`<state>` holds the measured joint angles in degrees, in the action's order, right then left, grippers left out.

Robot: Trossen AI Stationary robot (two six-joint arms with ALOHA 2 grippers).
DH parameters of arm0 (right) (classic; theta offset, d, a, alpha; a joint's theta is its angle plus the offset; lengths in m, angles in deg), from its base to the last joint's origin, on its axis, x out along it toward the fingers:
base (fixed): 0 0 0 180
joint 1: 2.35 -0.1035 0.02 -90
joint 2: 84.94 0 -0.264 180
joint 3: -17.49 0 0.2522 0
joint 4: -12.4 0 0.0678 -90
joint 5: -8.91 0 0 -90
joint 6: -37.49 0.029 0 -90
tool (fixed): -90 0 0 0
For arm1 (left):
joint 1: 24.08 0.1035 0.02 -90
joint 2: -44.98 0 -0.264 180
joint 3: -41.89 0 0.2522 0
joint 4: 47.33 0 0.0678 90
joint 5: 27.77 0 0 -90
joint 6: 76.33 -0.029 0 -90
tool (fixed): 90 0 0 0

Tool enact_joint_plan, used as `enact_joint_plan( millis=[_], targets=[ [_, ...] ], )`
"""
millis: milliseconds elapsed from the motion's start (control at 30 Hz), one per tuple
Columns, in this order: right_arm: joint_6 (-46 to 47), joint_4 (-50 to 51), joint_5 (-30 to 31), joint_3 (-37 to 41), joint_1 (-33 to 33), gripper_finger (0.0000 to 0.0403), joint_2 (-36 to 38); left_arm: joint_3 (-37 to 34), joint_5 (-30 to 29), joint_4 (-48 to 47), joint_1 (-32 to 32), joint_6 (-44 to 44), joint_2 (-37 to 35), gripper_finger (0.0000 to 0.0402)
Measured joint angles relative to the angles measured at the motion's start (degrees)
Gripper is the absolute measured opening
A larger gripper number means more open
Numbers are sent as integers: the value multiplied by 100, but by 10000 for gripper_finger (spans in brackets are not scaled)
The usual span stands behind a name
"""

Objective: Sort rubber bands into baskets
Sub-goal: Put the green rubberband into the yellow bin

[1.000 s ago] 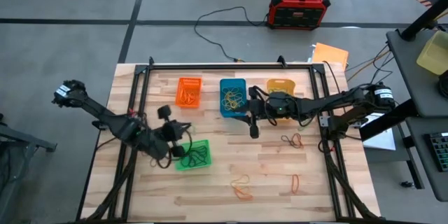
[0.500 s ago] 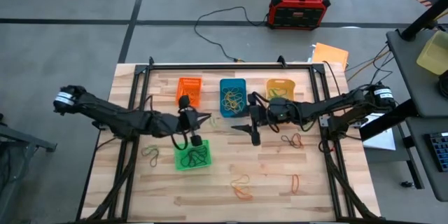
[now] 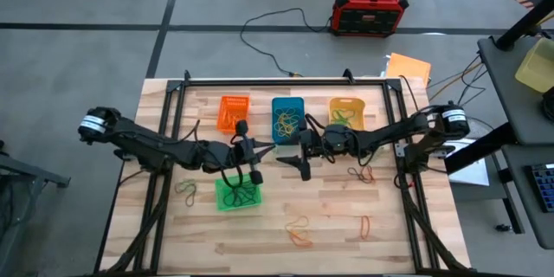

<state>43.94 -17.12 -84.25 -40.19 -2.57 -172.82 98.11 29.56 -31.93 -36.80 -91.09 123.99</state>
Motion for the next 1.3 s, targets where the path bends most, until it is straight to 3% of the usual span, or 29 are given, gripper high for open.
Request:
enact_joint_plan(
  millis=[200, 333, 633, 800, 933, 1000, 1133, 1300],
  targets=[
    [-115, -19, -33, -256, 10, 232, -315, 228, 77, 33, -1, -7, 225, 0],
    [-230, 13, -34, -402, 10, 198, -427, 253, 74, 28, -1, 6, 242, 0],
    [-337, 197, 13, -435, 26, 23, -354, 238, 21, -28, 13, 147, 184, 9],
    [-343, 302, 14, -435, 26, 10, -343, 236, 18, -219, 13, 242, 184, 35],
    [-325, 533, 16, -435, 26, 9, -298, 305, -8, -691, 15, 467, 171, 79],
    [-305, 874, 74, -435, 58, 9, -210, 369, -292, -967, 1, 481, 168, 104],
    [-305, 2596, 963, -468, 222, 9, 321, 652, -880, -1910, -91, 584, 127, 145],
    [324, 6037, 3191, -893, 574, 9, 1050, 1221, -943, -3562, -104, 1369, 93, 170]
  ],
)
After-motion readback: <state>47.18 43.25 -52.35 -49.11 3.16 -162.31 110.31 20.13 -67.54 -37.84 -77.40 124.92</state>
